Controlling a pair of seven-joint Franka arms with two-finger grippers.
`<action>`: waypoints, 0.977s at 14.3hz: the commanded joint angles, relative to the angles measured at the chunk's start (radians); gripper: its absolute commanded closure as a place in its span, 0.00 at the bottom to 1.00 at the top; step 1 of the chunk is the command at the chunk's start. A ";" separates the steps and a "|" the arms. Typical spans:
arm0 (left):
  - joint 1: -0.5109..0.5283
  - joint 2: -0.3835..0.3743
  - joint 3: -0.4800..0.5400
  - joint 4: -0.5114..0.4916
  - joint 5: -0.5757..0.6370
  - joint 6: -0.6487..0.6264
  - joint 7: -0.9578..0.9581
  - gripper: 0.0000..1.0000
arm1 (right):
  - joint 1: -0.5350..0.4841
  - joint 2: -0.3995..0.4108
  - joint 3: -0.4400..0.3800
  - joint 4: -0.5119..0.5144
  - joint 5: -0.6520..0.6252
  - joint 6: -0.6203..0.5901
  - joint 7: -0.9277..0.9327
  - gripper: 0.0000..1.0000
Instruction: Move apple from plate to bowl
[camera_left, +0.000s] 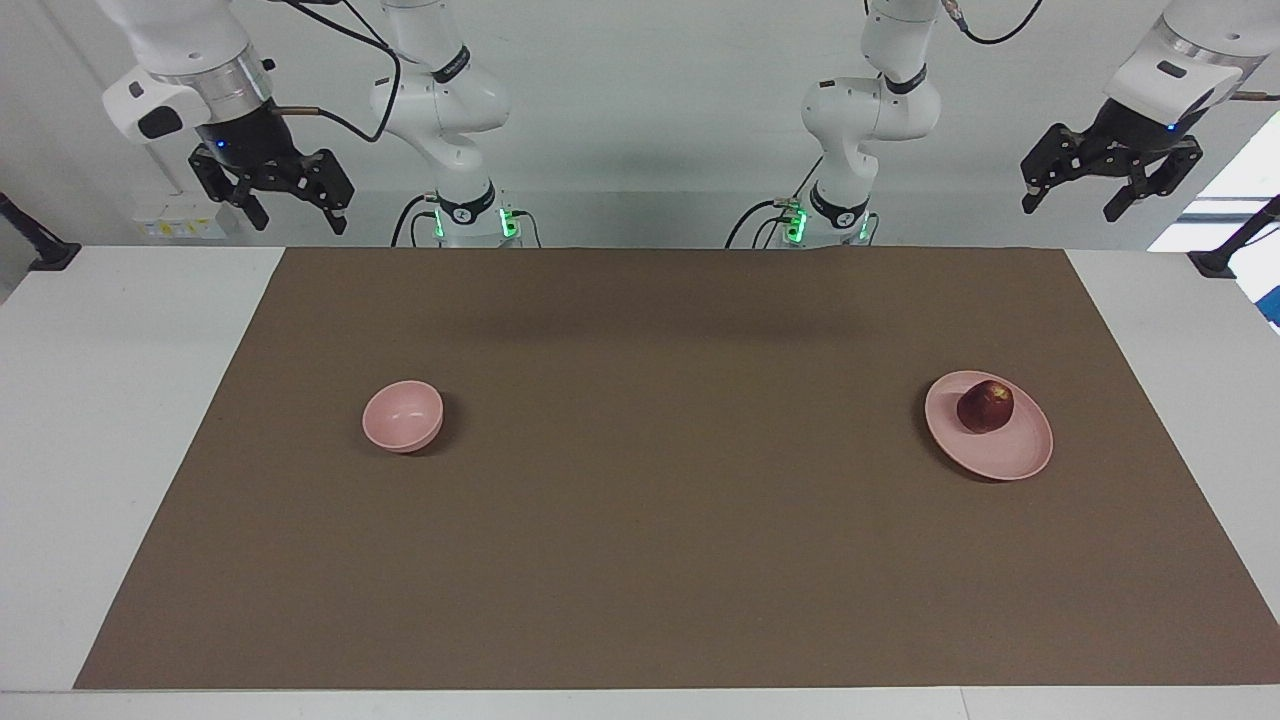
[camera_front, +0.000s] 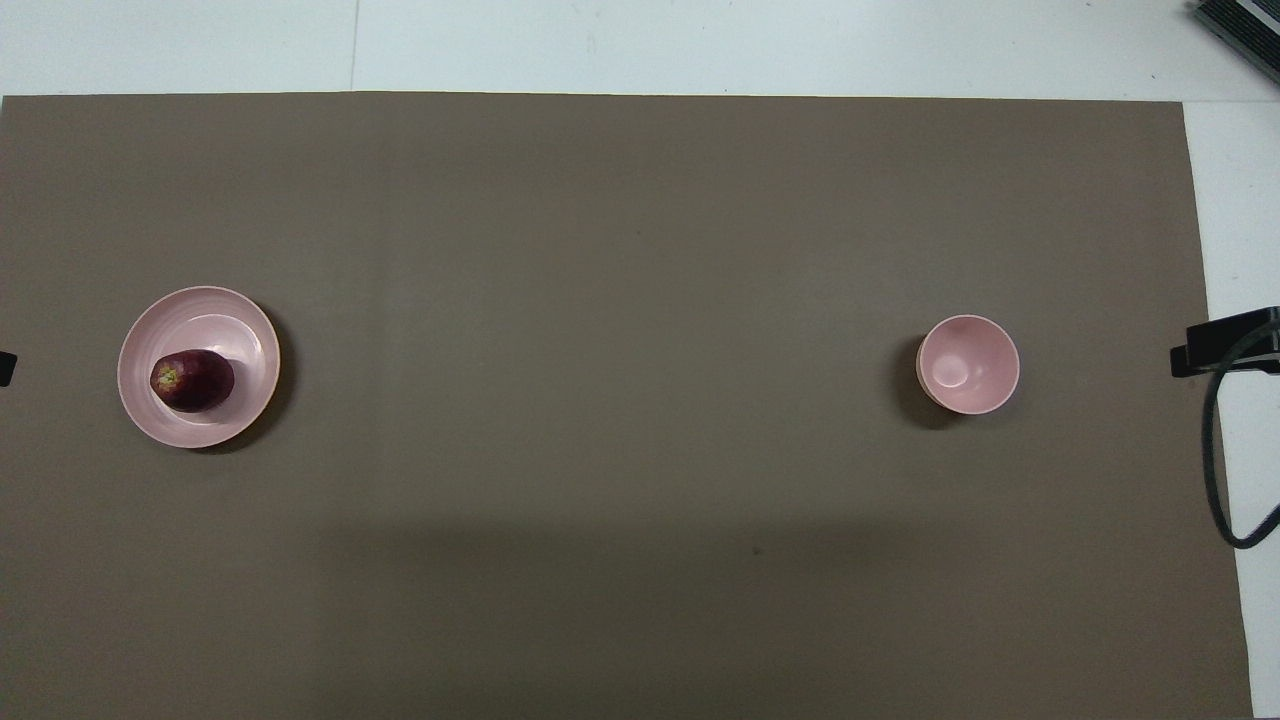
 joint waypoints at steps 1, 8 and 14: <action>-0.006 -0.025 0.009 -0.022 0.008 -0.009 0.006 0.00 | -0.003 -0.011 0.001 -0.007 -0.008 0.004 -0.003 0.00; -0.006 -0.034 0.008 -0.036 0.006 -0.002 -0.017 0.00 | -0.003 -0.011 0.002 -0.007 -0.002 0.009 -0.003 0.00; -0.003 -0.077 0.015 -0.121 0.006 0.060 -0.083 0.00 | -0.003 -0.011 0.002 -0.009 -0.002 0.007 -0.003 0.00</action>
